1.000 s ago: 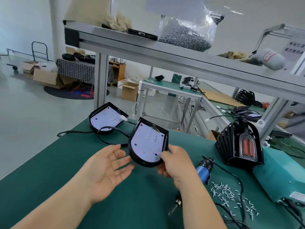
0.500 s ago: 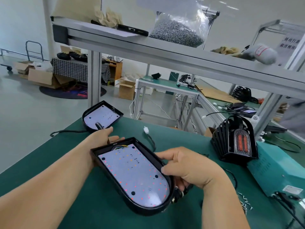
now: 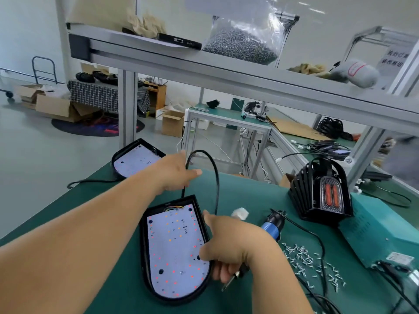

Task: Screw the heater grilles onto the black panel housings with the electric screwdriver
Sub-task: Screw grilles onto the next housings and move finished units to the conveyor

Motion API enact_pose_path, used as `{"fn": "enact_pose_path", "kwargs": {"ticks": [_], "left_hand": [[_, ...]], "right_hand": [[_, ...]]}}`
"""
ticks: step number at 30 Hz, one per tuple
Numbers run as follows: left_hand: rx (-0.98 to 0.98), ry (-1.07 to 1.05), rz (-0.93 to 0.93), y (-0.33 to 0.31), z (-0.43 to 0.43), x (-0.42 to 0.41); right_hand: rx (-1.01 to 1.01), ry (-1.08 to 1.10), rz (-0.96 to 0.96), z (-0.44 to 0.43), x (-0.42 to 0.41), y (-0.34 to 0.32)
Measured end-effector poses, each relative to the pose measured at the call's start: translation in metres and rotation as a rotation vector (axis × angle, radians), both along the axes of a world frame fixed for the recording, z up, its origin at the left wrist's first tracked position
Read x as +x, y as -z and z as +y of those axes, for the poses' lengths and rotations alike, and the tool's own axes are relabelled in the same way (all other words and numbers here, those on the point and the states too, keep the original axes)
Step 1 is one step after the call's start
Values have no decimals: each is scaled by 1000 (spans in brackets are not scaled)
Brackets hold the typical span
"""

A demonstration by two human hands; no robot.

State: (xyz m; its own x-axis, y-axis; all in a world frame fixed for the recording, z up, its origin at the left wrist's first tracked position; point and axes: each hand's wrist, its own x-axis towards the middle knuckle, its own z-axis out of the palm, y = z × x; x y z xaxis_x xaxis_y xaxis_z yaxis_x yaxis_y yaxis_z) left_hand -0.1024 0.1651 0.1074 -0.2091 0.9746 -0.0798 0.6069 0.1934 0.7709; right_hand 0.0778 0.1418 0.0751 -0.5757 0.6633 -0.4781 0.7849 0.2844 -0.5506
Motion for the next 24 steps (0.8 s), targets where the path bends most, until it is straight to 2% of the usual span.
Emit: {"fn": "enact_pose_path", "kwargs": {"ticks": [3, 7, 10, 12, 15, 18, 21, 24], "left_hand": [[-13, -85, 85, 12, -12, -11], [77, -257, 139, 37, -49, -23], [-51, -352, -60, 58, -78, -17], [-91, -335, -193, 66, -88, -9], [-31, -336, -316, 73, -87, -3], [32, -321, -411, 75, -82, 2], [64, -212, -552, 71, -80, 11], [50, -116, -553, 72, -82, 21]], "right_hand": [[-23, -3, -3, -2, -2, -2], [39, 31, -71, 3, 0, -1], [204, 103, -24, 9, 2, -1], [293, 124, 23, 11, -2, 1], [408, 107, 29, 14, -9, 9], [360, 158, -6, 19, -3, 14], [393, 206, 15, 26, 7, 12], [485, 300, 99, 34, 11, 13]]}}
